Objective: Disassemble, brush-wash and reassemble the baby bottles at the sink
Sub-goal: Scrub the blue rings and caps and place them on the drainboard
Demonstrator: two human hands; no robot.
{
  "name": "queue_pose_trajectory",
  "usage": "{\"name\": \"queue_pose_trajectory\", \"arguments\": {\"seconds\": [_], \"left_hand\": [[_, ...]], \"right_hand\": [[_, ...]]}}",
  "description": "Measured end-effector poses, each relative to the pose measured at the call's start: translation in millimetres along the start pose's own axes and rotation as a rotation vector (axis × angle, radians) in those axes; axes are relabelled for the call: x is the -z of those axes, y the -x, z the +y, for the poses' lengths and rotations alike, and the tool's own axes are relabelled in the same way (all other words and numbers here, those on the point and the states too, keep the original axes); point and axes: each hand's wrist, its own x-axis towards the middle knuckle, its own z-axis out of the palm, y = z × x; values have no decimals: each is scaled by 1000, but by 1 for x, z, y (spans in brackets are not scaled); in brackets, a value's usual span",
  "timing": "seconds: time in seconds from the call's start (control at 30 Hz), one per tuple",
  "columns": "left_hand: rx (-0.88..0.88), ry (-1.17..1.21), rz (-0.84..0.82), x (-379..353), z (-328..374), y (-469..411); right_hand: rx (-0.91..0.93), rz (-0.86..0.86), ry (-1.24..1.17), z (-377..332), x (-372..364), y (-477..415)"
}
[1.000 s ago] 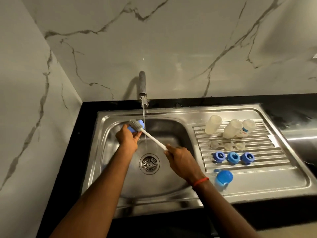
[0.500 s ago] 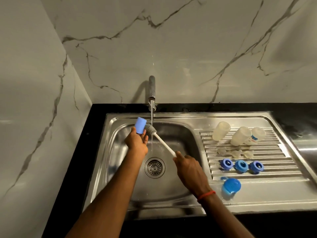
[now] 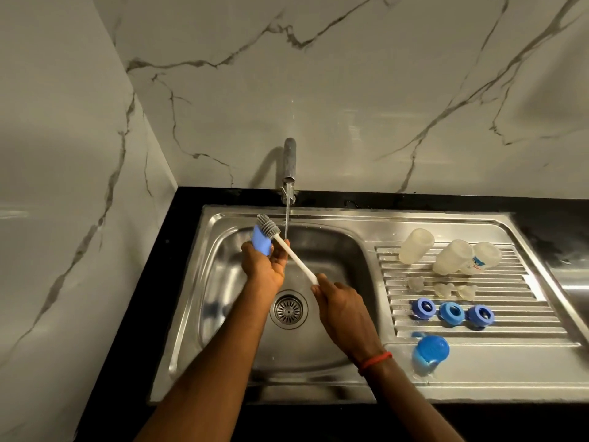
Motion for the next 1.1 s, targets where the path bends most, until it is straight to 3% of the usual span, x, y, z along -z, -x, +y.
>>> {"name": "queue_pose_trajectory", "arguments": {"seconds": [0.13, 0.27, 0.5, 0.67, 0.77, 0.97, 1.1], "left_hand": [[-58, -31, 40, 4, 12, -9], [-4, -44, -24, 17, 15, -21], [-4, -65, -61, 23, 5, -22], [-27, -32, -66, 21, 15, -23], [-28, -41, -76, 23, 8, -23], [16, 17, -238, 24, 25, -21], [-6, -105, -165, 28, 29, -19]], "right_hand": [[13, -60, -71, 8, 4, 9], [-19, -5, -177, 16, 7, 13], [-47, -37, -197, 9, 8, -4], [-5, -154, -286, 9, 12, 22], [0, -121, -254, 3, 14, 14], [-54, -104, -334, -2, 16, 16], [-47, -156, -317, 2, 12, 23]]}}
